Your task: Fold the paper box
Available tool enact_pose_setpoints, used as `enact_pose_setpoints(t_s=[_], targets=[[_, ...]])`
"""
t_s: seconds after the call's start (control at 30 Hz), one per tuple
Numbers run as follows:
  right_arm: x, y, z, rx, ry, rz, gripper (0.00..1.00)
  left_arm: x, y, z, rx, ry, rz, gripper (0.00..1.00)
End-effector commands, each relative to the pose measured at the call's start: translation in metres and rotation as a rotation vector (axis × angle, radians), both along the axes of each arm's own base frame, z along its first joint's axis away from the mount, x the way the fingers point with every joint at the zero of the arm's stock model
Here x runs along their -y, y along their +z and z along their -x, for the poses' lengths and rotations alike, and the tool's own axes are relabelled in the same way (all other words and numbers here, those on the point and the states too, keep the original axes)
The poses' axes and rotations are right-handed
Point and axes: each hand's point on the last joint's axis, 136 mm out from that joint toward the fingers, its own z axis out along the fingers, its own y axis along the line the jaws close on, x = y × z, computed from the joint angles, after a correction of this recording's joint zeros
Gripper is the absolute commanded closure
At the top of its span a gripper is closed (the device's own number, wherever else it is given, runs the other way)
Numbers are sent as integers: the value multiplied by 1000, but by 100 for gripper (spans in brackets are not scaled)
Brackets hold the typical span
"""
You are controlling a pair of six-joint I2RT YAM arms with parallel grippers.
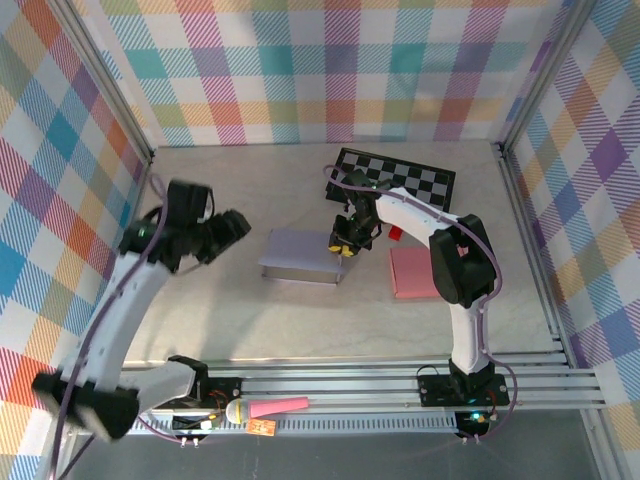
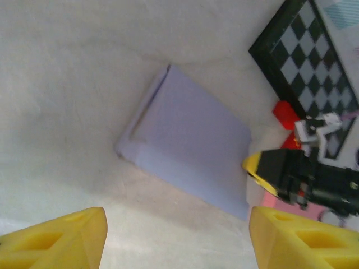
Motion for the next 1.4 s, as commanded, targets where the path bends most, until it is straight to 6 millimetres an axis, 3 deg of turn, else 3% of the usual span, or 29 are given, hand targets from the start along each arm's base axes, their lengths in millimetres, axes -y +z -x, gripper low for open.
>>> enact_pose_setpoints(t_s=[0.0,0.17,0.23,0.33,0.67,0.93,1.1,1.27,1.37], targets=[[2,3,2,17,53,36,75,2,-51,-19,-225,-206,-123,34],[4,0,1,22,64,57,75,27,-88,-76,-184,-306,-80,42],[5,-1,0,22,63,62,75,34,-108,-81,-222,-332,-61,45],[5,-3,-1,19,65,69,75,36,-137,-77,-281,-348,-61,48],[8,-3,0,12,91,94,69,29,-191,-40,-373,-371,-99,48],[13,-5,9,36,171,58,52,34,-201,-38,-349,-380,-100,51],[7,-20,21,39,256,-31,39,42,-202,-37,-298,-380,-45,62],[6,-26,18,34,253,-124,38,53,-190,-41,-237,-398,10,70],[1,-21,15,35,250,-202,45,57,-190,-40,-236,-411,36,72]])
